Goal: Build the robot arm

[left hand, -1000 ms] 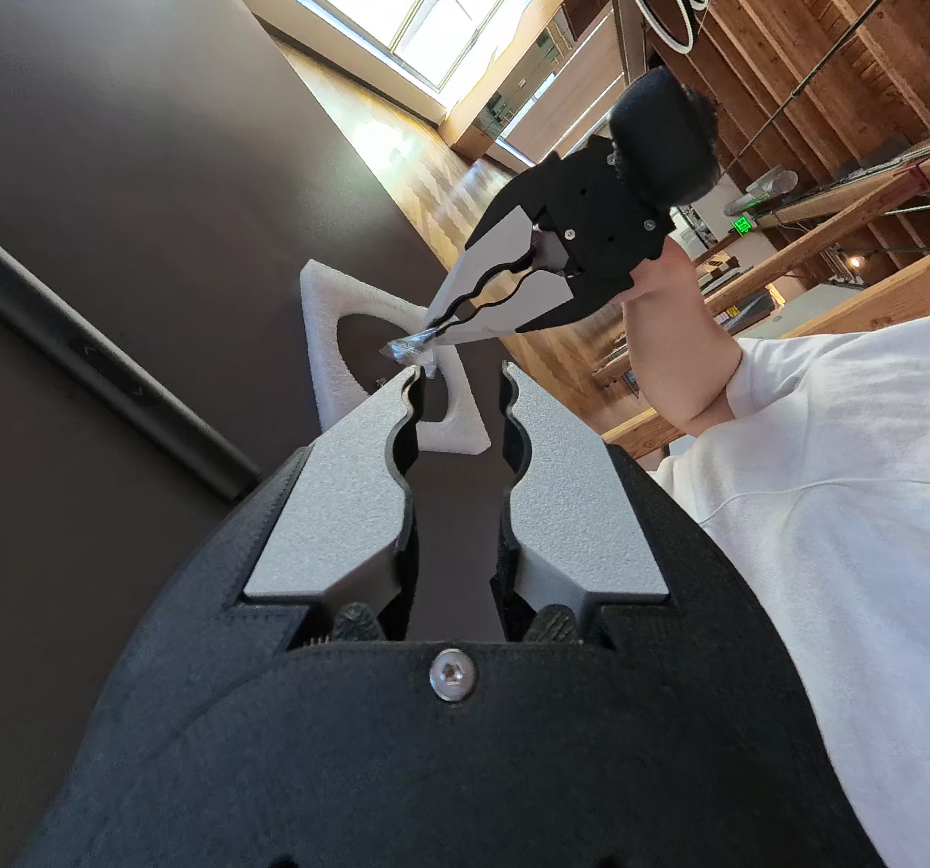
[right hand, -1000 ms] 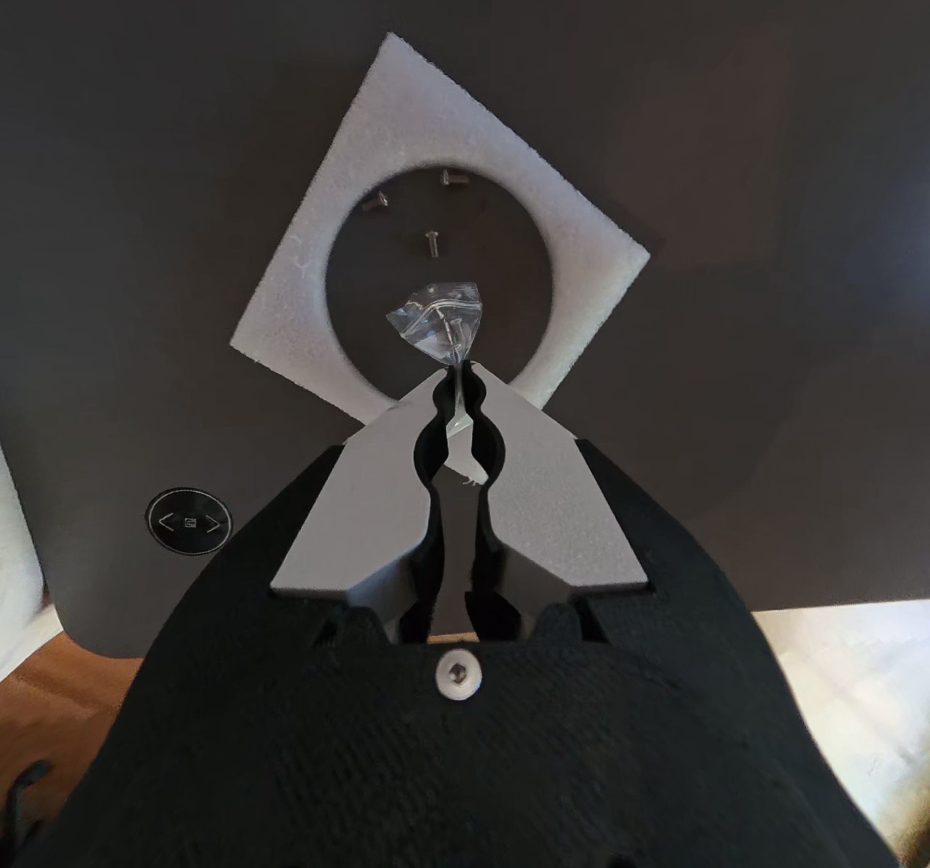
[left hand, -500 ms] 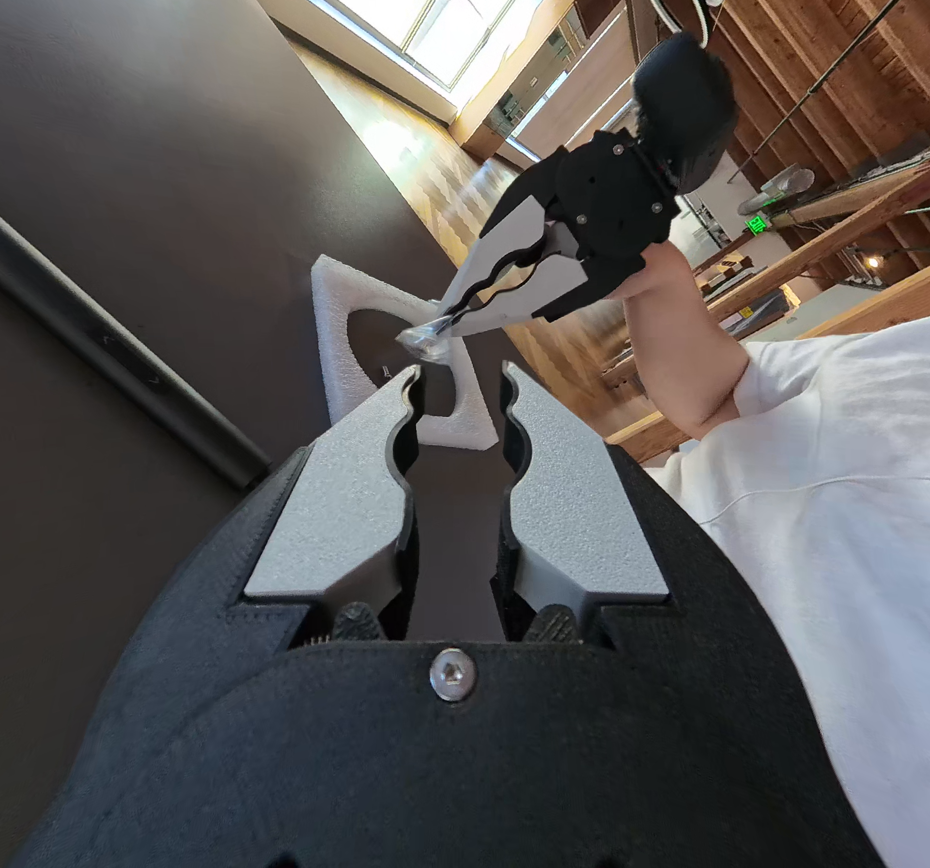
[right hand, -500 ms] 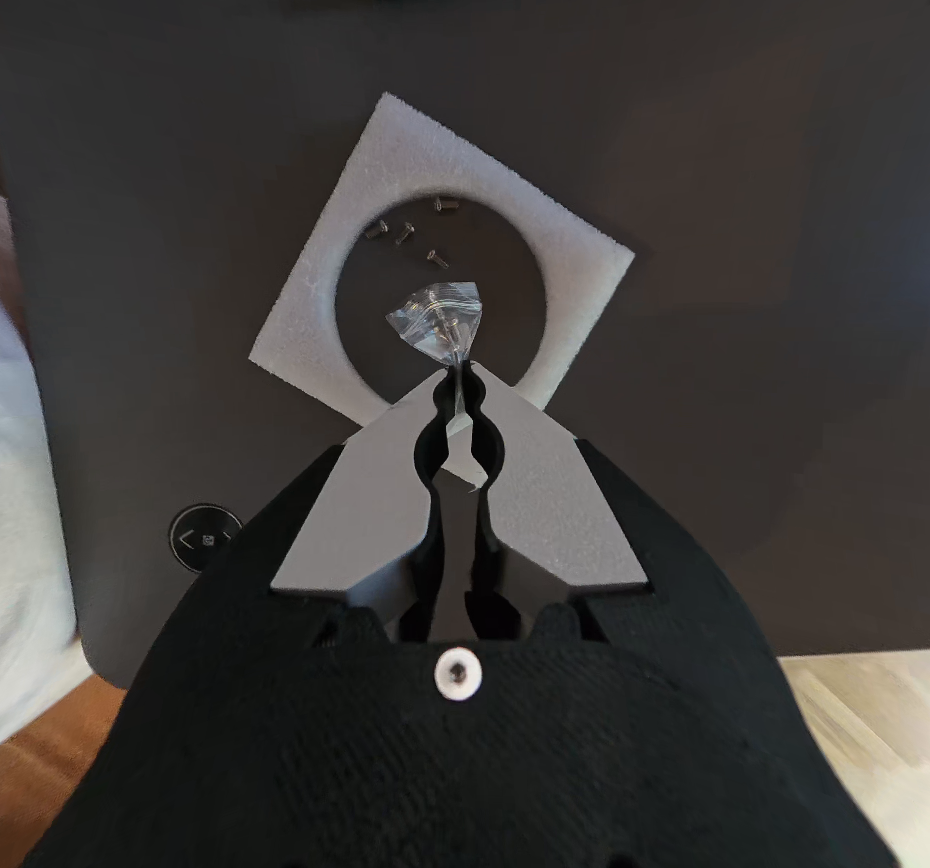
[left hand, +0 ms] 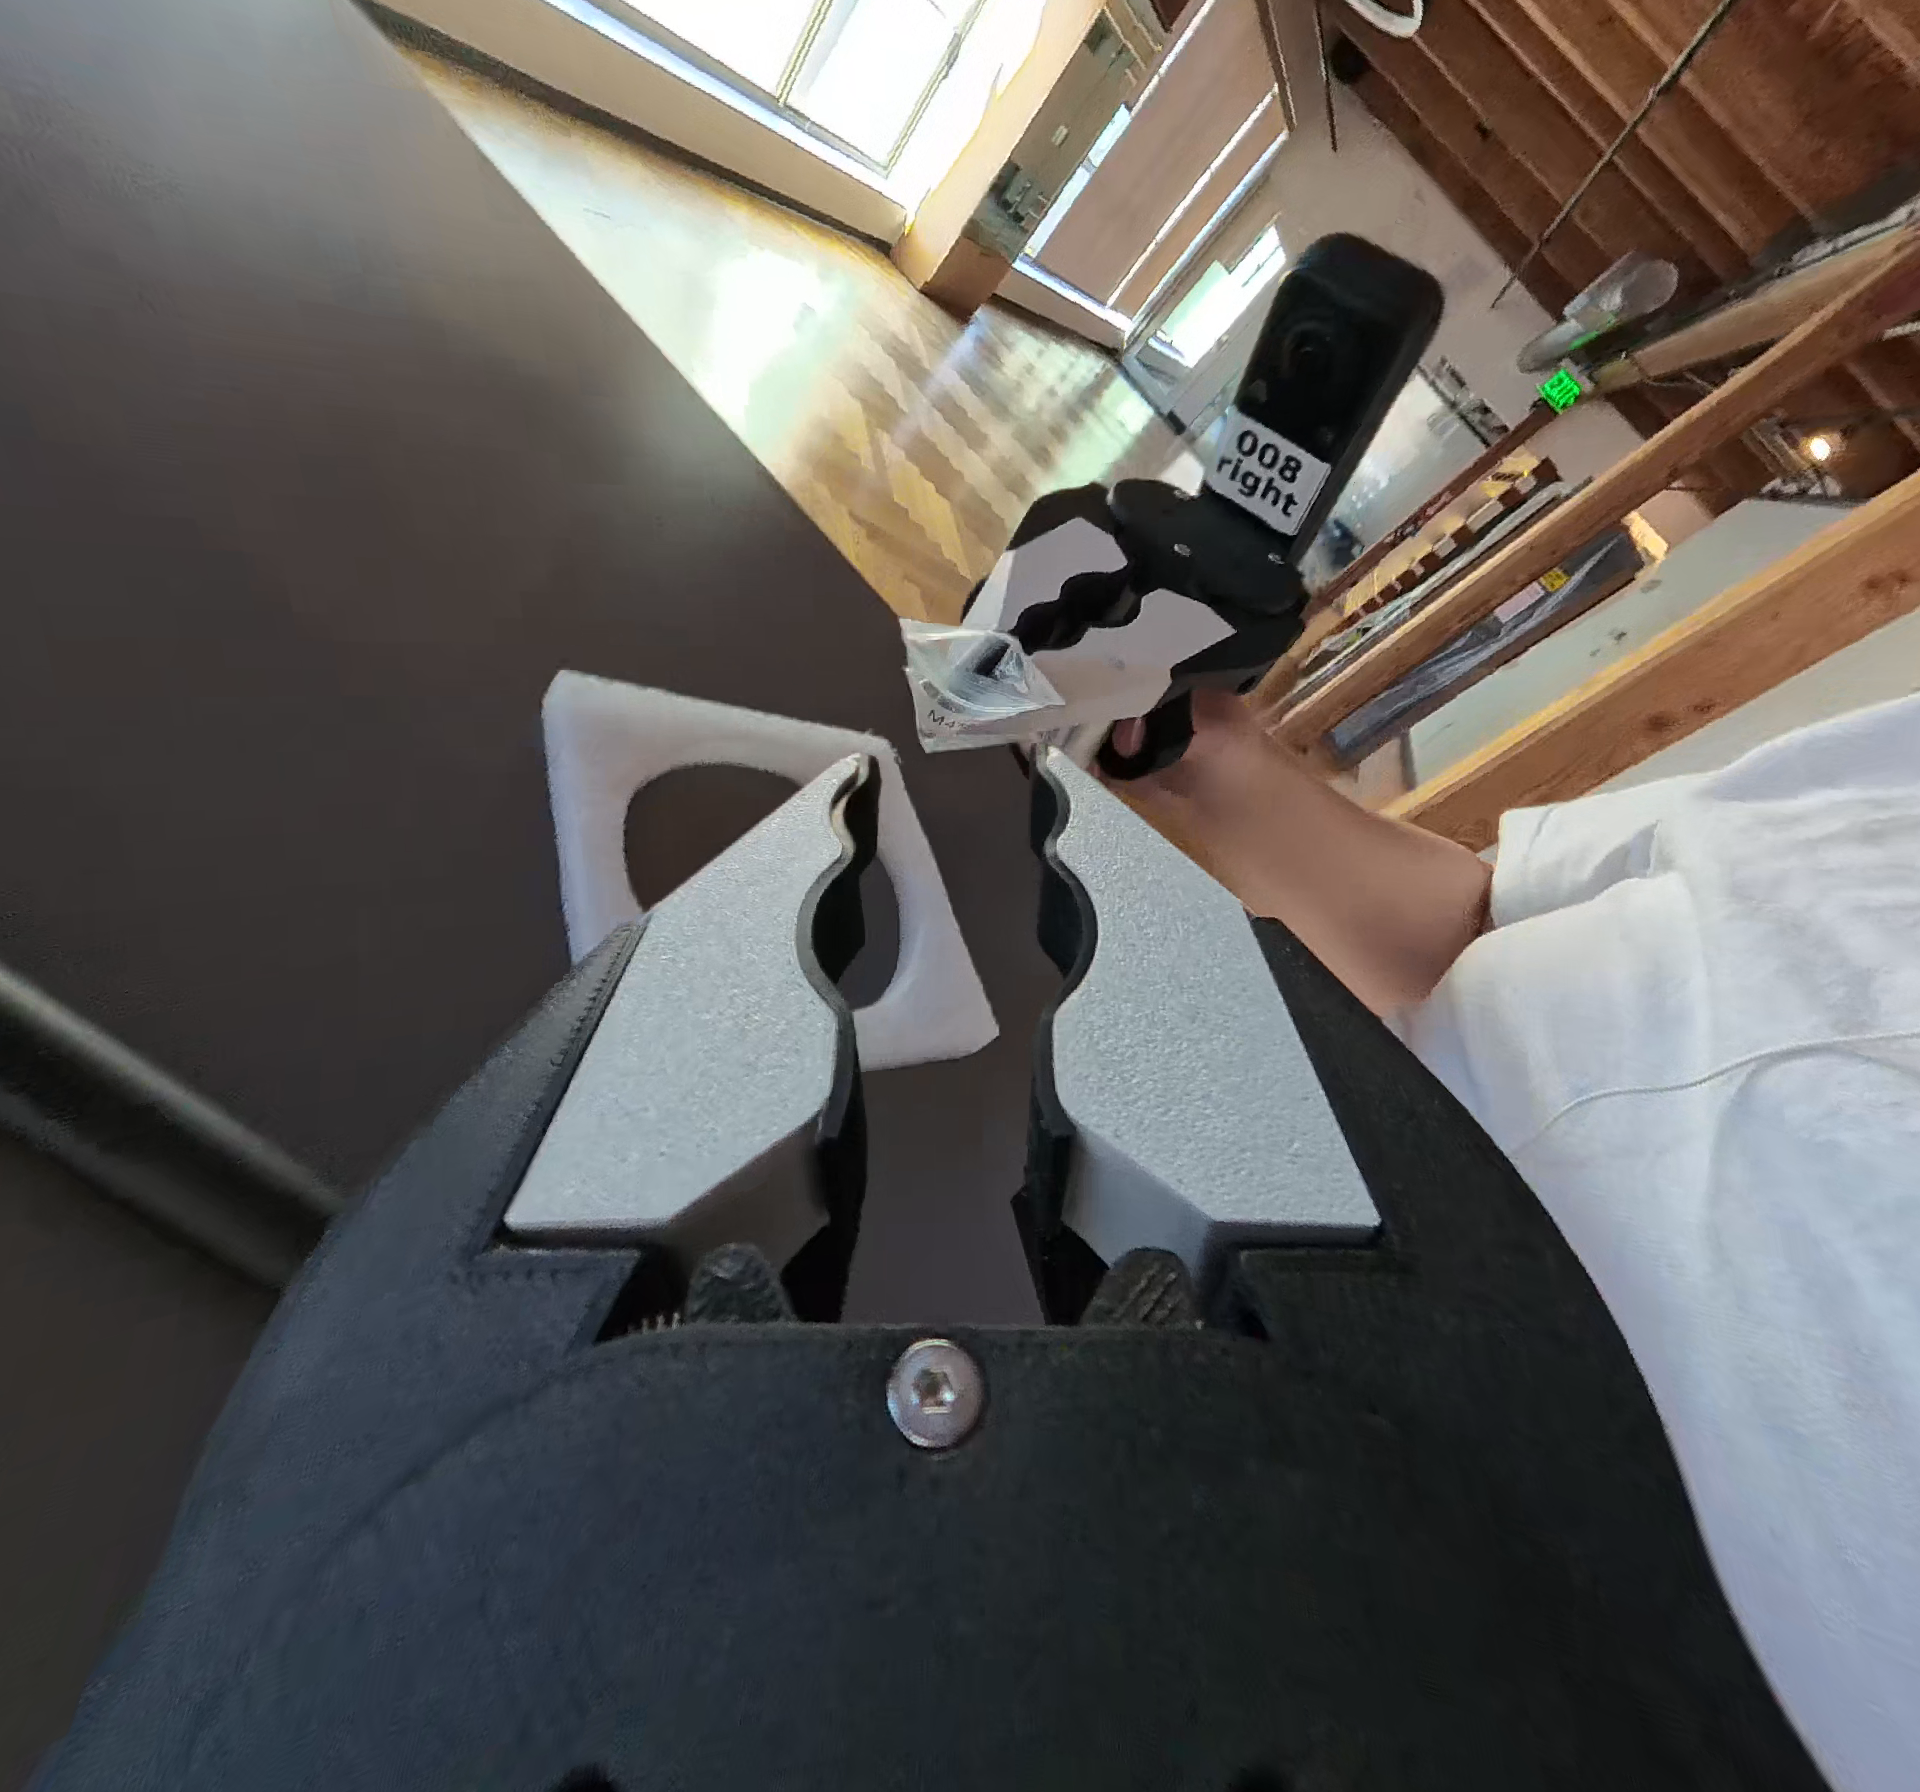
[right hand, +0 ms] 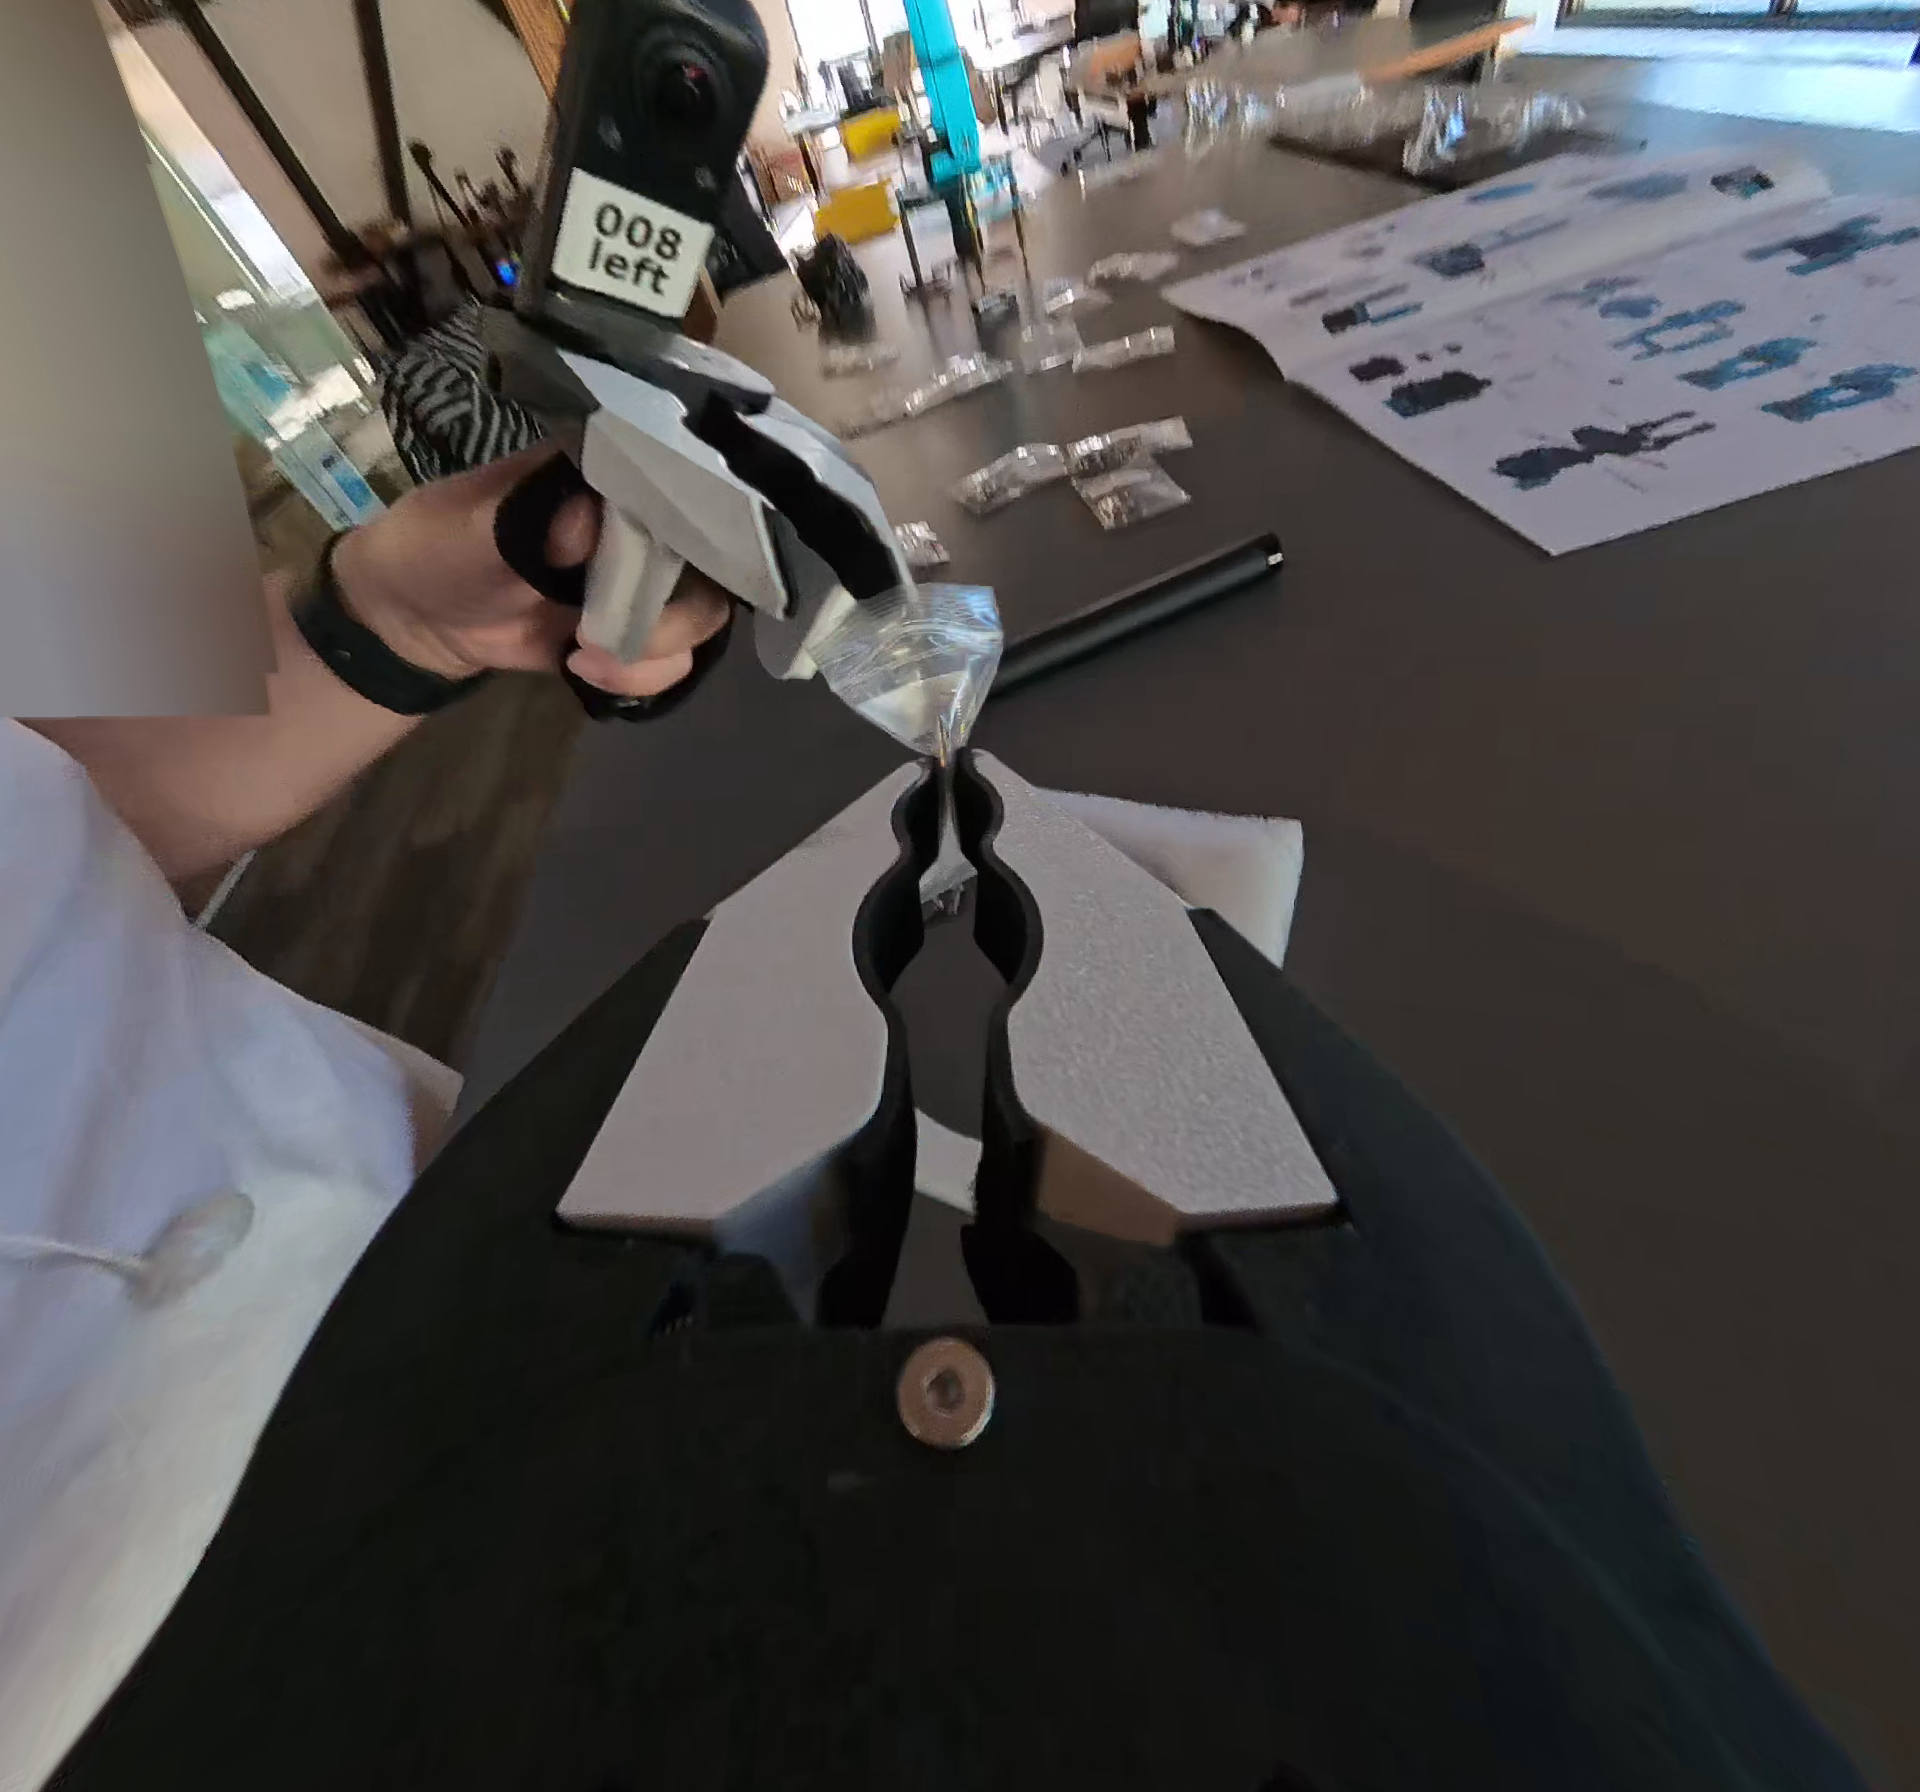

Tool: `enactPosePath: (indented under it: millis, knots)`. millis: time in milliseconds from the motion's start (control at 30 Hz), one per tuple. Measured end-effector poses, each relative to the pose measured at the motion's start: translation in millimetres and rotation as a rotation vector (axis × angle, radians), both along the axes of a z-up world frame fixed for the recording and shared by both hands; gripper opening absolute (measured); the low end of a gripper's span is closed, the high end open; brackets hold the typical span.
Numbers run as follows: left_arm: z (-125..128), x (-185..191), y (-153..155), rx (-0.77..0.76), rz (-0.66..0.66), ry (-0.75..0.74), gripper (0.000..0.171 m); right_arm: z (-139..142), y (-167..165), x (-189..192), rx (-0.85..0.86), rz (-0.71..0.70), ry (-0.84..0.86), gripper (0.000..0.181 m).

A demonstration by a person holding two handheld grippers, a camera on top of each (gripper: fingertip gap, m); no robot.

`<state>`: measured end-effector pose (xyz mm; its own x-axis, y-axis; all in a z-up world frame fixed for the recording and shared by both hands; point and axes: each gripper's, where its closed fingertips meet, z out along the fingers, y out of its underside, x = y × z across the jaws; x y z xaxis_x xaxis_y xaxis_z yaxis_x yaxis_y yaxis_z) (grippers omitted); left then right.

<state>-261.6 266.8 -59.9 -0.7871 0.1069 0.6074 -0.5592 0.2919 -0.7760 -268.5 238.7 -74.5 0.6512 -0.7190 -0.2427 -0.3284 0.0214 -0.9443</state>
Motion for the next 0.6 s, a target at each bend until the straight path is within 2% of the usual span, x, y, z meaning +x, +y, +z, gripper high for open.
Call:
enactPosePath:
  millis: [100,233,367,400,433,600]
  knots:
    - [5,0,-9,0.043,0.002,-0.003,0.028,6,-4,5,-0.026,-0.043,-0.075,0.001]
    - [20,2,-19,0.019,0.003,0.161,0.02,12,-1,10,-0.084,-0.051,-0.169,0.002]
    - [18,10,-23,0.078,0.036,0.168,0.015,14,-3,15,-0.171,-0.074,-0.24,0.001]
    - [15,12,-23,0.105,0.049,0.165,0.005,13,-2,16,-0.189,-0.07,-0.254,0.001]
    - [12,16,-23,0.129,0.065,0.16,0.003,13,-2,17,-0.204,-0.066,-0.264,0.001]
    - [11,22,-27,0.162,0.051,0.158,0.0,11,-2,25,-0.223,-0.053,-0.3,0.001]
